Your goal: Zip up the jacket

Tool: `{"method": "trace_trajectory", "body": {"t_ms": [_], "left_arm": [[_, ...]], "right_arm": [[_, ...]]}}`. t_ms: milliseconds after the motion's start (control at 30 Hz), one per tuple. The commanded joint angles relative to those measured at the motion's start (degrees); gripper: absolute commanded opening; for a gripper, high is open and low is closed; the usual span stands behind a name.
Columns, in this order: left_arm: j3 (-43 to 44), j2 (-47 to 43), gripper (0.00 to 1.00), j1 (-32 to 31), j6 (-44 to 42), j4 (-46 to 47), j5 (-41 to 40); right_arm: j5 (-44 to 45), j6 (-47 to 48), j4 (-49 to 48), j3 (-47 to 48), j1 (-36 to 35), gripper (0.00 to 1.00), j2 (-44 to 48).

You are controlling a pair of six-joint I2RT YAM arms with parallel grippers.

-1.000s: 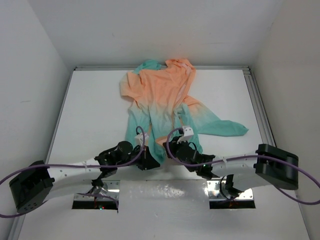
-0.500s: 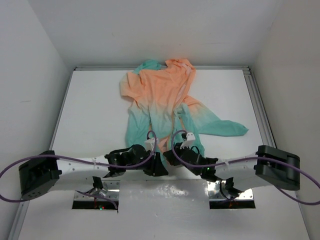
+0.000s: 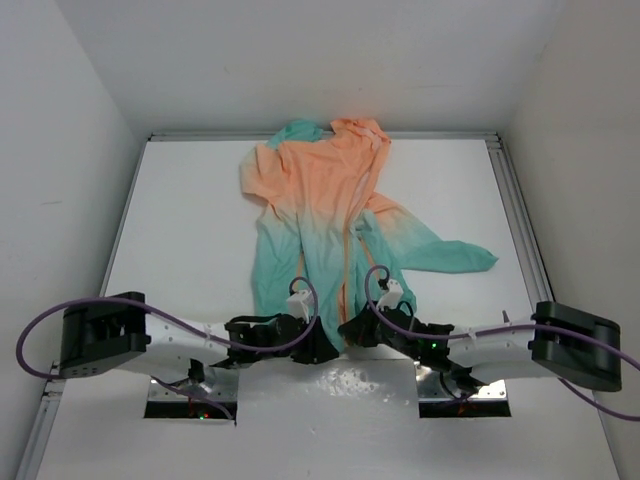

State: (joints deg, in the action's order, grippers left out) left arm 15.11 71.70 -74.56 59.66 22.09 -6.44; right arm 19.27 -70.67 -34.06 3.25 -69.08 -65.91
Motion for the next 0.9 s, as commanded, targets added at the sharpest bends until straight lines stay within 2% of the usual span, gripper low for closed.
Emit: {"method": "trace_trajectory", "body": {"t_ms": [0,100,133,267,300,333,400,467,600,667,767,833,867], "left_arm": [[-0.6,2.1,0.33,-3.0,6.0,8.0,-6.9],[-2.8,-0.8,0.31,-4.6,9.5,5.1,-14.1],[-4.7,-3.7,0.31,-4.5,12.8,1.2,-18.7],[-4.7,-11.5,0.31,-2.6,16.5,-12.9,-27.2],[-2.7,-12.4,0.31,-1.3,15.5,-19.4,-27.5],[-2.2,-13.5,0.31,0.4,14.5,-21.5,-27.3],[-2.0,-14.2,0.29,6.6,13.0,-24.8,-23.8],[-3.3,-15.2,0.29,12.8,9.4,-23.8,-18.7],[-2.8,-13.6,0.3,19.4,4.7,-23.7,-14.2],[-2.1,-9.9,0.31,24.4,1.2,-21.8,-10.6],[-1.1,-2.9,0.3,32.4,-3.5,-13.3,-3.4],[4.0,3.1,0.3,37.5,-8.0,-12.4,-1.4],[9.5,4.9,0.3,39.0,-9.7,-12.5,-1.3]], "right_arm": [[-4.8,-4.3,-2.9,-0.4,-0.1,0.0,2.0],[-5.0,-5.3,1.4,-0.9,-0.1,0.0,4.6],[-3.7,-5.5,2.8,-1.7,-0.1,0.0,5.3],[-2.7,-4.9,3.2,-2.1,-0.1,0.0,5.9],[-2.6,-4.7,3.1,-1.8,-0.1,0.0,5.1],[-2.5,-4.2,2.8,-1.5,-0.1,0.0,4.5],[-2.2,-3.0,2.3,-0.1,-0.1,0.0,2.4],[-2.0,-2.1,2.0,2.0,-0.1,0.0,0.5],[-1.7,-1.9,-2.4,4.5,-0.1,0.0,-5.4],[-1.1,-1.3,-4.6,6.8,0.0,0.0,-9.7],[0.7,-1.0,-7.7,9.6,0.0,0.0,-14.3],[2.3,-1.1,-9.8,11.2,0.0,0.0,-16.0],[3.0,-1.7,-10.2,11.7,0.1,0.0,-17.1]]}}
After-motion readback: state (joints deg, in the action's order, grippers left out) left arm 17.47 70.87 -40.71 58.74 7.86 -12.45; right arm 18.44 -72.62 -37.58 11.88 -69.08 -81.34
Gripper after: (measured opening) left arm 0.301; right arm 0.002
